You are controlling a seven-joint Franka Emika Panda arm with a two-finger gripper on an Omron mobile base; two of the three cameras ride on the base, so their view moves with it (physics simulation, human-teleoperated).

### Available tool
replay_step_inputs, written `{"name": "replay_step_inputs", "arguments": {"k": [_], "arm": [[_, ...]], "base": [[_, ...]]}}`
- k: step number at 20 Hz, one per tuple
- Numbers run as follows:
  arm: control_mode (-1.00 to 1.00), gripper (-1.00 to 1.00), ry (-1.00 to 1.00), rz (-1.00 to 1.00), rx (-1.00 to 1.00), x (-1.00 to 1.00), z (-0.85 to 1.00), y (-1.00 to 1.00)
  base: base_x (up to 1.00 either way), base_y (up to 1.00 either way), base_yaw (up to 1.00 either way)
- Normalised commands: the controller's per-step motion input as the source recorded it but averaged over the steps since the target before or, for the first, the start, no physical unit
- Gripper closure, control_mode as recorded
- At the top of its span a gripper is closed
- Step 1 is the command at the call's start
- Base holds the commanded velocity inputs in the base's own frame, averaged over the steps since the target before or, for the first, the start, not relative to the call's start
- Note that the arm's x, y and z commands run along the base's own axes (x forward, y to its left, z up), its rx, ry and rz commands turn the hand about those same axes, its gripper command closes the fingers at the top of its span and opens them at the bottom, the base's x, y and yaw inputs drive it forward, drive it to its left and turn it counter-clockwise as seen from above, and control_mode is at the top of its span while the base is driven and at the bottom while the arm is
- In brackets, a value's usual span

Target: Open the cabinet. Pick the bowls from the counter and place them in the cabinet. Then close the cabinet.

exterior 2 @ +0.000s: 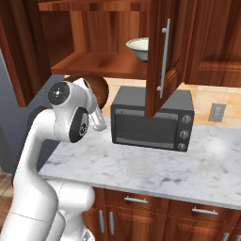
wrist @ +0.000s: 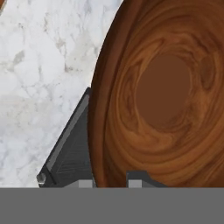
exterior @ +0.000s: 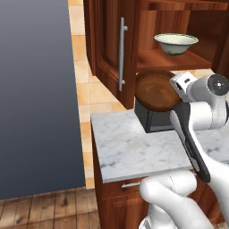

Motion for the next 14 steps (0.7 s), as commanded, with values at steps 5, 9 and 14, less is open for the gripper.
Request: {"name": "replay_step_inputs", "arguments": {"k": [5, 9, 14], "arm": [[-1.00, 1.00, 0.00, -0.12, 0.17, 0.00, 1.00, -0.05], [-1.00, 1.00, -0.06, -0.01, 0.07, 0.00, 0.45, 0.00], [-1.00, 1.00, -0.09, 0.00, 0.00, 0.01, 0.40, 0.06]], "base": [[0.00, 0.00, 0.00], [0.00, 0.00, 0.00], [0.00, 0.00, 0.00]]}}
